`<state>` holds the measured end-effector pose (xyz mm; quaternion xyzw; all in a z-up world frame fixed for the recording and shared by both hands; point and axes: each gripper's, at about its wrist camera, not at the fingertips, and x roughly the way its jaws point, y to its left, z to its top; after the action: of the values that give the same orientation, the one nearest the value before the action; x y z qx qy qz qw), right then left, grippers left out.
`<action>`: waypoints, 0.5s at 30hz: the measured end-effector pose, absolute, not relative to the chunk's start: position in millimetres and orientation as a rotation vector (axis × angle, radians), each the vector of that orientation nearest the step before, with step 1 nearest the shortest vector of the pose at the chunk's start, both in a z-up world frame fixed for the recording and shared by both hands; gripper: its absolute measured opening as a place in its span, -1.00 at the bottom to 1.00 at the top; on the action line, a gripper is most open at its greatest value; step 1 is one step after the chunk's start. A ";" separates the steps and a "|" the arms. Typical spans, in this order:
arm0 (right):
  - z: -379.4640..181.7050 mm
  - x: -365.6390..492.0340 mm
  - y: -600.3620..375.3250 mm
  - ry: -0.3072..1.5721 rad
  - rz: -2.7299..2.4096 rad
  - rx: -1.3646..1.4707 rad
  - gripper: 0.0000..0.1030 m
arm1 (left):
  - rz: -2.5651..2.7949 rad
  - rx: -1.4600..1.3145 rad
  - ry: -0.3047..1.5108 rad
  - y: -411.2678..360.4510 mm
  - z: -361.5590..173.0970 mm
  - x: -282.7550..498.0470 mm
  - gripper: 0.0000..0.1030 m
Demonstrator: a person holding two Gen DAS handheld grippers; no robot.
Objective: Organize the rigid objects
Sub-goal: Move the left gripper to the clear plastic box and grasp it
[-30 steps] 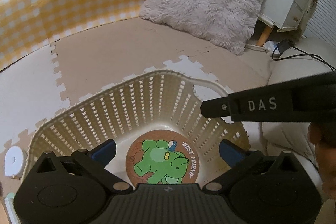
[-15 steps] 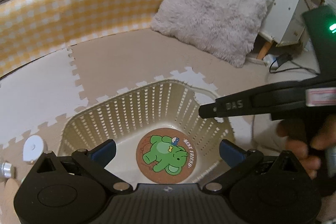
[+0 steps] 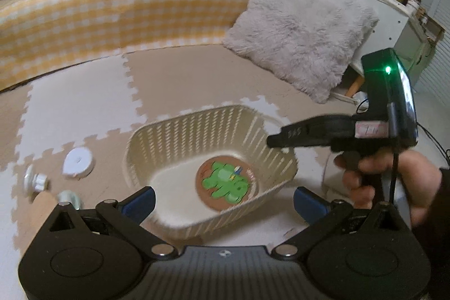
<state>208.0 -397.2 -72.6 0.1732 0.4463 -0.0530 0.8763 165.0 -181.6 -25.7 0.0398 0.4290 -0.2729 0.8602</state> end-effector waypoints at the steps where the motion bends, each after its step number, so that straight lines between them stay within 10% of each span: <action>1: -72.7 208.1 -397.1 0.932 -0.111 0.361 -0.85 | -0.558 0.086 0.901 -177.2 -26.5 161.7 1.00; 15: -70.6 207.1 -395.0 0.932 -0.114 0.335 -0.85 | -0.336 0.030 0.948 -103.6 -68.7 130.8 1.00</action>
<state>207.1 -395.0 -70.6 0.1607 0.4467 -0.0548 0.8784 130.8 -103.6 -68.7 0.0142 0.4544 -0.1609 0.8760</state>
